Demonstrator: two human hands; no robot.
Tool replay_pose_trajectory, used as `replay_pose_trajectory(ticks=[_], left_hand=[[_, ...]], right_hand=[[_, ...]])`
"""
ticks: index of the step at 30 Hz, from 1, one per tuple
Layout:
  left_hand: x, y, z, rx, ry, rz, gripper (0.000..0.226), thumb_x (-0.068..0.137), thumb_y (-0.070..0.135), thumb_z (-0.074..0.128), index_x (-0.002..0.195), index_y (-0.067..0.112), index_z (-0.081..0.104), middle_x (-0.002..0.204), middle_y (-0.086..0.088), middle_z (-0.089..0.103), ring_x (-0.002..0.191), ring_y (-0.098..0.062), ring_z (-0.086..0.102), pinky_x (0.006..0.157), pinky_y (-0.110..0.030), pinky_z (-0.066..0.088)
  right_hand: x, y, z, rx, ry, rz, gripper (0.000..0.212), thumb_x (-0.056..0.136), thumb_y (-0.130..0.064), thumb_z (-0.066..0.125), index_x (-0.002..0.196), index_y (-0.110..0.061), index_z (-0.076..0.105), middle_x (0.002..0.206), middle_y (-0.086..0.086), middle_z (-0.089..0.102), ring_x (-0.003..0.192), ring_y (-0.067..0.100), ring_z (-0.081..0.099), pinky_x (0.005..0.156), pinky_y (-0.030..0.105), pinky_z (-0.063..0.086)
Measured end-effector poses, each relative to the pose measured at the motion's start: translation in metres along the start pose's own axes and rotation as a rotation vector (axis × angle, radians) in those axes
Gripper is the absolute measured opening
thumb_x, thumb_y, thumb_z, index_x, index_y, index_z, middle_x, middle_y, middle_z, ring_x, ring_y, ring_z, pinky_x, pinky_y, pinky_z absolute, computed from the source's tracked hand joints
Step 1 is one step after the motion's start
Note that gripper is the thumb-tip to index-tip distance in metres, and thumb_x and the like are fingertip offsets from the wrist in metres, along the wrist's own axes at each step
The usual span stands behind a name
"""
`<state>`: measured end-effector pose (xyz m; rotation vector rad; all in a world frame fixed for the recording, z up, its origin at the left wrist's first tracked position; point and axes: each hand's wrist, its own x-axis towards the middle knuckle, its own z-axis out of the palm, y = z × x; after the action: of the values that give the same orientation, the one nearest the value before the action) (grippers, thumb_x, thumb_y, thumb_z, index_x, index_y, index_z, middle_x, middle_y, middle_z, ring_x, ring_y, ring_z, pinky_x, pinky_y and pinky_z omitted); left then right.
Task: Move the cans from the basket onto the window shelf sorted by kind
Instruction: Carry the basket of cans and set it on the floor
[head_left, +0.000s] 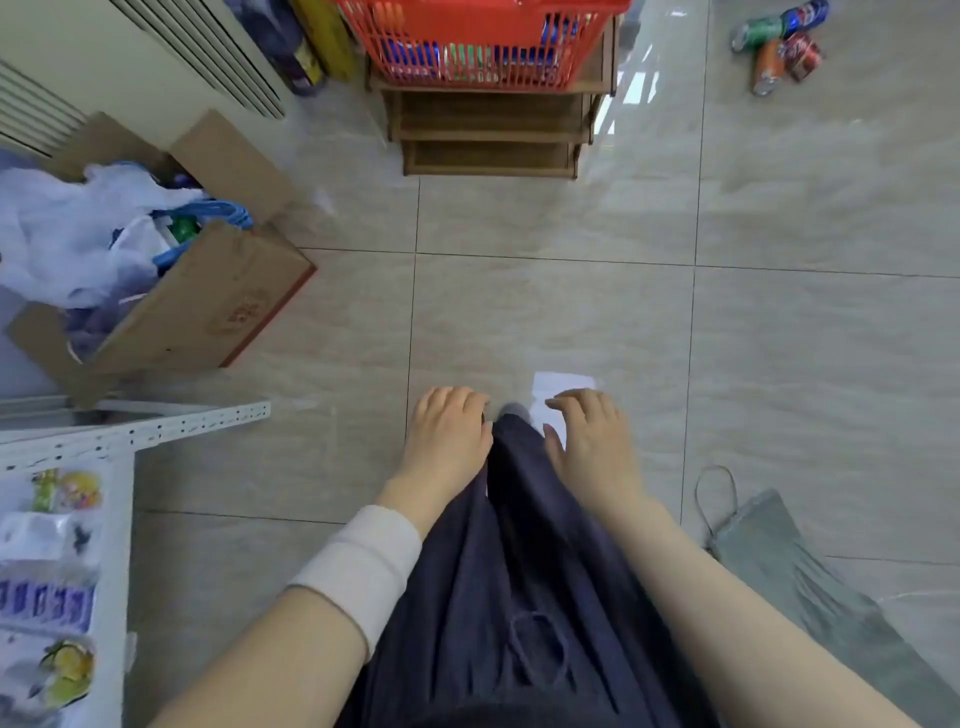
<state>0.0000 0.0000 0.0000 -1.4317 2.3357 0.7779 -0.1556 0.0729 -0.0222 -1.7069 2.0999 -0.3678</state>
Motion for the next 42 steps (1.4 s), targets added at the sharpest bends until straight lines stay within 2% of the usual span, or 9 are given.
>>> replay_pose_trajectory(ticks=[3, 8, 13, 21, 27, 35, 42], left_hand=[[0.016, 0.006, -0.013, 0.012, 0.019, -0.004, 0.038, 0.094, 0.026, 0.041, 0.130, 0.016, 0.048, 0.132, 0.000, 0.051, 0.124, -0.021, 0.041, 0.107, -0.029, 0.019], [0.049, 0.006, -0.040, 0.004, 0.079, 0.004, 0.037, 0.094, 0.024, 0.043, 0.129, 0.016, 0.049, 0.130, -0.001, 0.052, 0.123, -0.022, 0.042, 0.109, -0.032, 0.019], [0.095, -0.008, -0.081, -0.015, 0.141, -0.014, 0.035, 0.093, 0.023, 0.045, 0.127, 0.017, 0.051, 0.128, 0.000, 0.054, 0.121, -0.021, 0.045, 0.108, -0.031, 0.020], [0.173, -0.043, -0.154, -0.040, 0.182, -0.005, 0.034, 0.094, 0.024, 0.044, 0.126, 0.016, 0.052, 0.127, -0.001, 0.055, 0.120, -0.021, 0.045, 0.109, -0.032, 0.021], [0.229, -0.055, -0.195, -0.001, 0.176, 0.012, 0.034, 0.095, 0.027, 0.042, 0.128, 0.018, 0.049, 0.131, 0.001, 0.051, 0.125, -0.019, 0.041, 0.113, -0.034, 0.015], [0.304, -0.036, -0.238, -0.003, 0.145, -0.020, 0.036, 0.095, 0.028, 0.042, 0.130, 0.019, 0.047, 0.132, 0.001, 0.050, 0.126, -0.019, 0.040, 0.114, -0.034, 0.015], [0.379, -0.014, -0.291, -0.012, 0.220, -0.042, 0.037, 0.096, 0.029, 0.041, 0.131, 0.018, 0.046, 0.134, 0.002, 0.049, 0.127, -0.017, 0.039, 0.113, -0.034, 0.019]], right_hand=[[0.015, 0.007, -0.006, -0.013, 0.069, 0.016, 0.033, 0.079, -0.026, 0.044, 0.089, -0.004, 0.066, 0.090, 0.011, 0.064, 0.080, 0.034, 0.061, 0.068, 0.037, 0.049], [0.052, 0.008, -0.016, -0.032, 0.078, 0.009, 0.034, 0.079, -0.027, 0.042, 0.091, -0.004, 0.065, 0.091, 0.011, 0.064, 0.081, 0.035, 0.061, 0.066, 0.037, 0.049], [0.114, -0.002, -0.025, -0.058, 0.129, -0.022, 0.032, 0.079, -0.026, 0.044, 0.090, -0.004, 0.065, 0.090, 0.011, 0.064, 0.078, 0.035, 0.061, 0.063, 0.037, 0.050], [0.219, -0.019, -0.046, -0.101, 0.110, -0.001, 0.034, 0.079, -0.027, 0.042, 0.090, -0.004, 0.065, 0.091, 0.010, 0.065, 0.078, 0.035, 0.061, 0.065, 0.038, 0.048], [0.292, -0.022, -0.063, -0.083, 0.146, 0.019, 0.034, 0.080, -0.026, 0.043, 0.093, -0.004, 0.065, 0.094, 0.010, 0.064, 0.082, 0.035, 0.061, 0.066, 0.038, 0.049], [0.375, 0.006, -0.090, -0.039, 0.147, 0.054, 0.034, 0.081, -0.027, 0.042, 0.095, -0.005, 0.064, 0.097, 0.010, 0.064, 0.086, 0.035, 0.060, 0.069, 0.039, 0.046], [0.460, 0.030, -0.130, -0.032, 0.174, 0.052, 0.039, 0.080, -0.031, 0.040, 0.097, -0.005, 0.064, 0.097, 0.013, 0.064, 0.087, 0.036, 0.059, 0.070, 0.041, 0.047]])
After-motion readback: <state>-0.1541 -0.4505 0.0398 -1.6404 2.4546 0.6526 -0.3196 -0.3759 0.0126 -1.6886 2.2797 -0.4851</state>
